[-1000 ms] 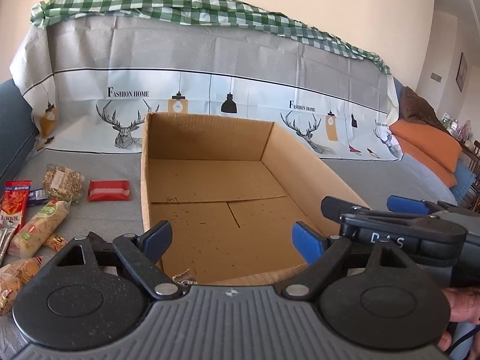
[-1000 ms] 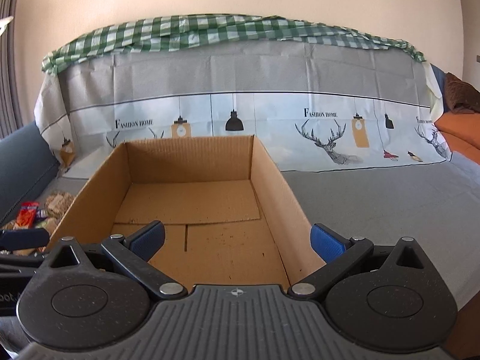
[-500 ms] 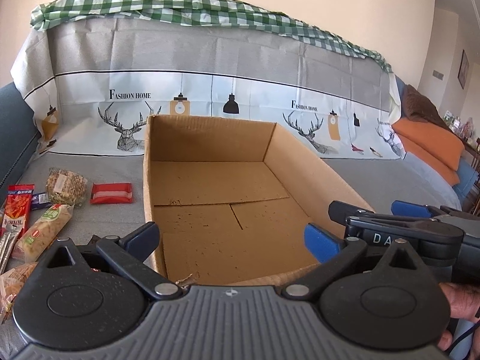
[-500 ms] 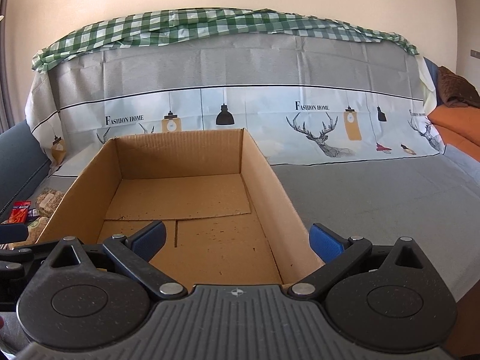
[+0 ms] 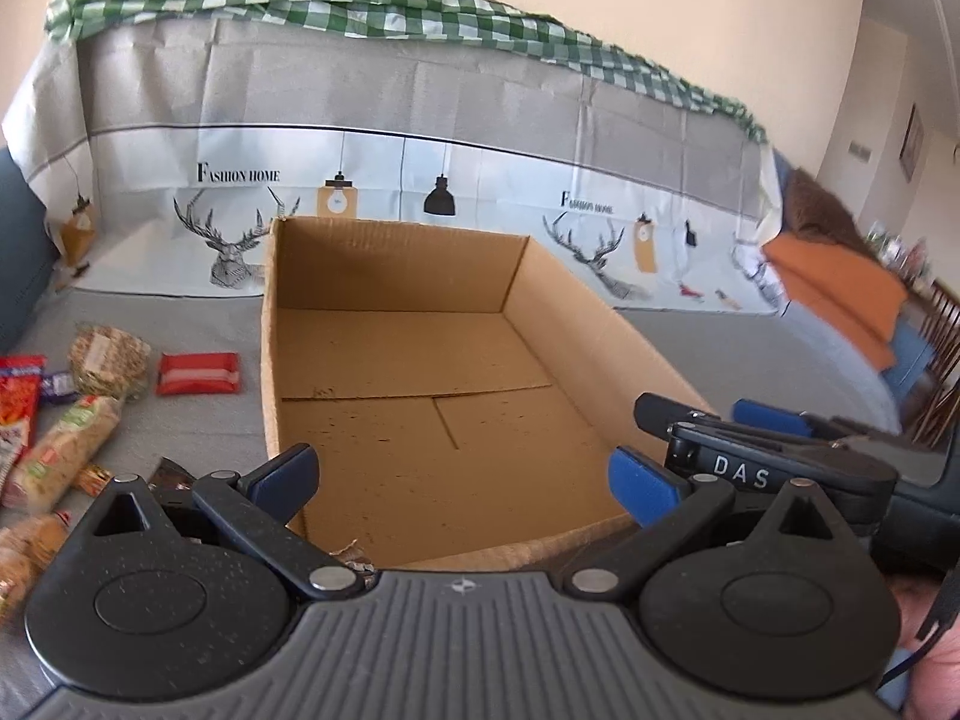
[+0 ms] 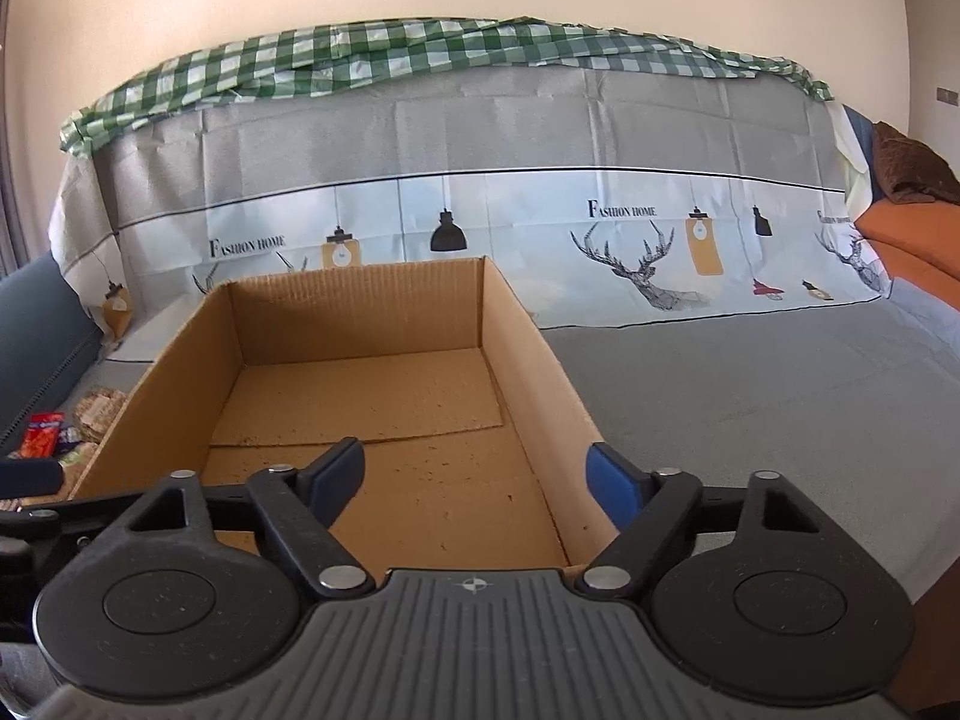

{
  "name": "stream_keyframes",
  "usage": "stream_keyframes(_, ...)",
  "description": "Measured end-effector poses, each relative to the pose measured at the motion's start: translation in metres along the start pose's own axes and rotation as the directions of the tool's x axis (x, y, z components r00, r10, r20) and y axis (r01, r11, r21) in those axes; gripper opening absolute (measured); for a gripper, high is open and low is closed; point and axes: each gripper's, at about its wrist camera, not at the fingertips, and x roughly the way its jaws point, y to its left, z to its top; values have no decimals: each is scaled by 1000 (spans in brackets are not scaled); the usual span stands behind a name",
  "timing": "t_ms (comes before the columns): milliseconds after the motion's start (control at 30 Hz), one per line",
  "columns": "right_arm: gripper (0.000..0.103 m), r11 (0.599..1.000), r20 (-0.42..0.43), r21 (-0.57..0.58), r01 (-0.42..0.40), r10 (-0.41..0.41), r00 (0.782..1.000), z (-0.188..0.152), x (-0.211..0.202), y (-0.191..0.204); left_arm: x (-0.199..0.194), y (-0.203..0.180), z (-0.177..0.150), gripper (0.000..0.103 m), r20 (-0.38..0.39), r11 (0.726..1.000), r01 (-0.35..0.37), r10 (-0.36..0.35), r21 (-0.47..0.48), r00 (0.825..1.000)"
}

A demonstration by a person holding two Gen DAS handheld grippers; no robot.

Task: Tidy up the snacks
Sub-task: 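Swing both tools from the cardboard box toward the snack pile, then grasp the dark brown chocolate bar with the right tool while the left tool grasps the clear bread-roll bag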

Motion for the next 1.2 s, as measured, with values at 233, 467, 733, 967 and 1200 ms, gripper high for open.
stream_keyframes(233, 63, 999, 26, -28, -35, 36, 999, -1, -5, 5, -9, -2, 1, 99, 38, 998, 67, -66, -6, 997)
stream_keyframes(467, 56, 997, 37, -12, -74, 75, 997, 0, -8, 13, -16, -2, 0, 37, 36, 993, 119, -119, 23, 992)
stream_keyframes(733, 56, 990, 65, 53, -133, 130, 989, 9, -11, 32, -32, 17, 7, 14, -20, 989, 123, -121, 78, 992)
stream_keyframes(967, 57, 961, 91, 75, -266, 259, 962, 18, -19, 78, -58, 115, 45, 15, -175, 985, 120, -97, 126, 980)
stream_keyframes(1200, 53, 900, 75, 30, -434, 431, 899, 19, -21, 148, -73, 237, 21, 16, -190, 985, 35, -67, -171, 980)
